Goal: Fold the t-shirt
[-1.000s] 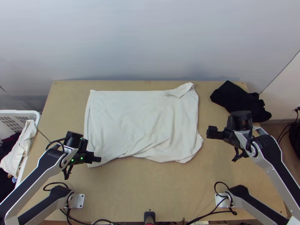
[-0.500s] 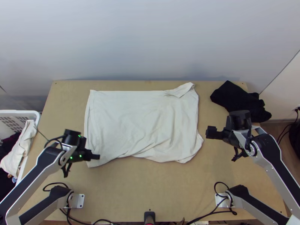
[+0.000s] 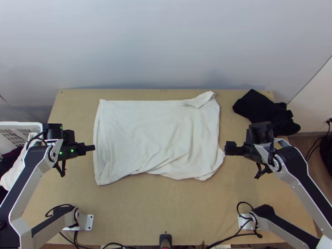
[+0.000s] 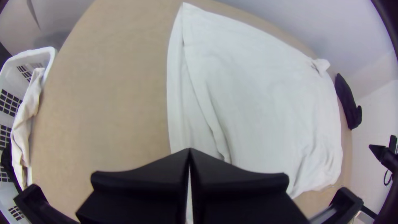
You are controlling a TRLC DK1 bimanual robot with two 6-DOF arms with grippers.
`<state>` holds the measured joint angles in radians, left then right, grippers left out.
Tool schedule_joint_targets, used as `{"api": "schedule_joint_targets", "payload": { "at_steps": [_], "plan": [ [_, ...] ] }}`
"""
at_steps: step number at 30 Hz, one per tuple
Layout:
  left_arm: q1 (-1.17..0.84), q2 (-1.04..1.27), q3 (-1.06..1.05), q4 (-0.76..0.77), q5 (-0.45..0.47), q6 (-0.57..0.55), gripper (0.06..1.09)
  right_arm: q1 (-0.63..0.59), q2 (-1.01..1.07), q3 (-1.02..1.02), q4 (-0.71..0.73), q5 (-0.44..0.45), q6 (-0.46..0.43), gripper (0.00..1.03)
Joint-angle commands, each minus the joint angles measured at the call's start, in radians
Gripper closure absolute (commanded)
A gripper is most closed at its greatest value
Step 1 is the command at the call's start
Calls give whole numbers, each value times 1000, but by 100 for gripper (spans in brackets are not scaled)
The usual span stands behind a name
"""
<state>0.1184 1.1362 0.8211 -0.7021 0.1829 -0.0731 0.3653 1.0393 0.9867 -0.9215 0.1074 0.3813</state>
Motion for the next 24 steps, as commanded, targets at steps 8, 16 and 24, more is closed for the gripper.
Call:
{"api": "schedule_joint_targets", "payload": {
  "at_steps": [8, 16, 24],
  "plan": [
    [-275, -150, -142, -142, 43, -50, 58, 0, 5, -13, 3, -2, 2, 5],
    [-287, -150, -185, -129, 40, -39, 52, -2, 8, -5, 4, -2, 2, 5],
    [-287, -138, -231, -88, 32, -36, 52, -3, 2, -3, 0, -2, 2, 5]
  ]
}}
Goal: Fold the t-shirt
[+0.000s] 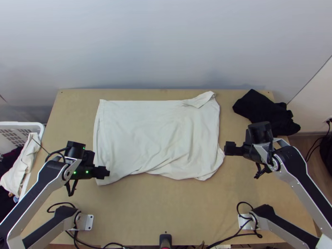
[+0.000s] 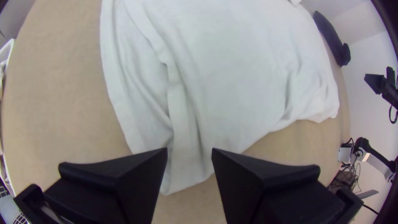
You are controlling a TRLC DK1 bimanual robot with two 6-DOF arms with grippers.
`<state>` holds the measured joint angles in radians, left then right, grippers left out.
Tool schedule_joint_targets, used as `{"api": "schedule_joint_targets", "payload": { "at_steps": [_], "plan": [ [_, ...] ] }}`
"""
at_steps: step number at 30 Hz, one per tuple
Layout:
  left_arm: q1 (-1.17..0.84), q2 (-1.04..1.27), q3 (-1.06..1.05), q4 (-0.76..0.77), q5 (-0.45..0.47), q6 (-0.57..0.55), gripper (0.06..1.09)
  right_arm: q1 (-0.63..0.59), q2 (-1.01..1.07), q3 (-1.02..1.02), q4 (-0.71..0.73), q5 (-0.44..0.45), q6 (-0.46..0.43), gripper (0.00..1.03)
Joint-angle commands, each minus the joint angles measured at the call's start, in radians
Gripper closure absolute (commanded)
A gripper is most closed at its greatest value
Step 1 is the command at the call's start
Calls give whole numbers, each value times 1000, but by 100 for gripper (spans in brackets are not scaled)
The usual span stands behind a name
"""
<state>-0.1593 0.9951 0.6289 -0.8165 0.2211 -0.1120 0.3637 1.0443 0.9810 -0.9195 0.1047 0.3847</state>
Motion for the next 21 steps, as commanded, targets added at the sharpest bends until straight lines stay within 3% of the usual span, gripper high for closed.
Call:
{"api": "schedule_joint_targets", "payload": {
  "at_steps": [1, 11, 17, 21],
  "plan": [
    [-9, 7, -41, 39, -6, 2, 52, -2, -3, 1, -2, 1, -1, 5],
    [-20, 77, -52, 82, -12, -8, 53, -5, -3, 4, -4, 1, -1, 5],
    [-34, 77, -54, 99, -12, -21, 72, -6, -1, 4, -2, 1, -1, 5],
    [-34, 76, -43, 100, -14, -21, 105, -6, 0, 2, -2, 1, -1, 5]
  ]
}}
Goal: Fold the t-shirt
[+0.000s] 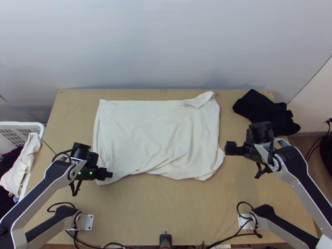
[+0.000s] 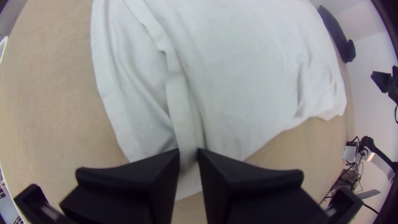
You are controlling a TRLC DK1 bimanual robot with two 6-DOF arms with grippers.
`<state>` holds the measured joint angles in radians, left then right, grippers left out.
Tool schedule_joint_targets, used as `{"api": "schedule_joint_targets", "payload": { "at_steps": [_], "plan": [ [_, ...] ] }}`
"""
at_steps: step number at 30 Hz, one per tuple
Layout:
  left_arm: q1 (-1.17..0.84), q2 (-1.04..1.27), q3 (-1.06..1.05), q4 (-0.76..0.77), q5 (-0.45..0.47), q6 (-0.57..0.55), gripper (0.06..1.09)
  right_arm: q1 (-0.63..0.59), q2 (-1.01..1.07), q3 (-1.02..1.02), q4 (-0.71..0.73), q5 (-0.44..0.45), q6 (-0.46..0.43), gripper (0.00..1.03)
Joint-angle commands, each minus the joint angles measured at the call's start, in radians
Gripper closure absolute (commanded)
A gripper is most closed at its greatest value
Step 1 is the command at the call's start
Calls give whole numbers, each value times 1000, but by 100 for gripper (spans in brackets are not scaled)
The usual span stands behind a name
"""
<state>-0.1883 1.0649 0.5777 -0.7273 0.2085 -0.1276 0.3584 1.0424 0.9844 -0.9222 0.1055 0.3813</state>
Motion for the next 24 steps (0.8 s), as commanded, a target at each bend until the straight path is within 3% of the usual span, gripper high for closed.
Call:
{"api": "schedule_joint_targets", "payload": {
  "at_steps": [1, 8, 13, 17, 24],
  "plan": [
    [6, 3, 21, 9, -1, -6, 105, -1, 2, -3, 0, 0, 2, 5],
    [150, 37, 195, 14, 3, 8, 105, 2, 5, -4, 2, 0, 2, 5],
    [262, 161, 248, 169, 6, 0, 105, 8, 22, 11, 5, 0, 1, 5],
    [317, 300, 323, 289, 5, -64, 105, 11, 28, 11, 5, 0, -2, 5],
    [305, 523, 518, 348, 5, -165, 102, 20, 53, 17, 11, 0, -4, 5]
  ]
}}
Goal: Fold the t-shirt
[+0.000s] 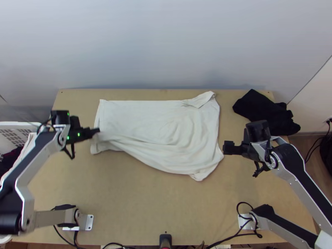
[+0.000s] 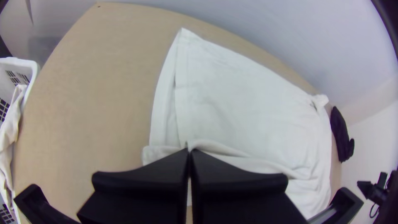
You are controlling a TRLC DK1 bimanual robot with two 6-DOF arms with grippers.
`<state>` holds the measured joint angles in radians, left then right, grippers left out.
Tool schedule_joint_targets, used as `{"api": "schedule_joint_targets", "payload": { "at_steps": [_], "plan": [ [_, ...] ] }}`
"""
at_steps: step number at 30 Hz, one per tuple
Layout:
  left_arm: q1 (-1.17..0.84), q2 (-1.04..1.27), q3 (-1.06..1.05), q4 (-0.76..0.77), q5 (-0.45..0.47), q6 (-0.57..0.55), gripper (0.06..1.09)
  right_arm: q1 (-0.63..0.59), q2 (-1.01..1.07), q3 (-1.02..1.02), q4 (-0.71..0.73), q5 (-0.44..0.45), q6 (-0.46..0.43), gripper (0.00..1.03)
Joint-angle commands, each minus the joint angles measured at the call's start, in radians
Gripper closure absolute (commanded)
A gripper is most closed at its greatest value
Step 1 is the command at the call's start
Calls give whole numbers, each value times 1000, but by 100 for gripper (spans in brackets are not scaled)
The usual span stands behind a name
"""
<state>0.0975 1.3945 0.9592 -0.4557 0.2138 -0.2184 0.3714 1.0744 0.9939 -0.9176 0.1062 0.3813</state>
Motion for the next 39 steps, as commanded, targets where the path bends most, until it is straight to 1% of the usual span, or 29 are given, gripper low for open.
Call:
{"api": "schedule_joint_targets", "payload": {
  "at_steps": [1, 3, 5, 6, 9, 13, 16, 18, 22, 28, 33, 38, 39],
  "plan": [
    [11, 224, 154, 77, -1, -75, 91, 8, 27, 9, 8, 0, -4, 5],
    [-5, 282, 188, 71, -2, -56, 50, 8, 35, 12, 11, 0, -4, 5],
    [-12, 308, 211, 37, -5, -47, 18, 8, 39, 14, 13, 0, -5, 5],
    [-12, 307, 211, 29, -5, -47, 10, 8, 39, 15, 13, 0, -5, 5],
    [1, 284, 208, -34, -7, -16, 10, 6, 39, 11, 13, 0, -5, 5],
    [53, 215, 151, -163, -4, 120, 10, 6, 36, 5, 13, 0, -2, 5],
    [93, 147, 50, -164, -1, 206, 11, 6, 38, 5, 17, 0, -2, 5],
    [111, 133, 10, -156, -1, 234, 11, 8, 41, 8, 20, 0, -2, 5],
    [116, 132, -13, -121, -1, 229, 11, 26, 56, 26, 20, 0, -2, 5],
    [68, 152, -10, -3, -1, 168, 11, 31, 61, 37, 8, 0, -4, 5],
    [42, 184, 24, 29, -2, 140, 11, 29, 55, 32, -1, 0, -2, 5],
    [22, 199, 38, 23, -5, 126, 11, 26, 55, 34, 0, 0, -2, 5],
    [18, 204, 38, 17, -11, 126, 14, 23, 55, 38, 0, 0, -2, 5]
  ]
}}
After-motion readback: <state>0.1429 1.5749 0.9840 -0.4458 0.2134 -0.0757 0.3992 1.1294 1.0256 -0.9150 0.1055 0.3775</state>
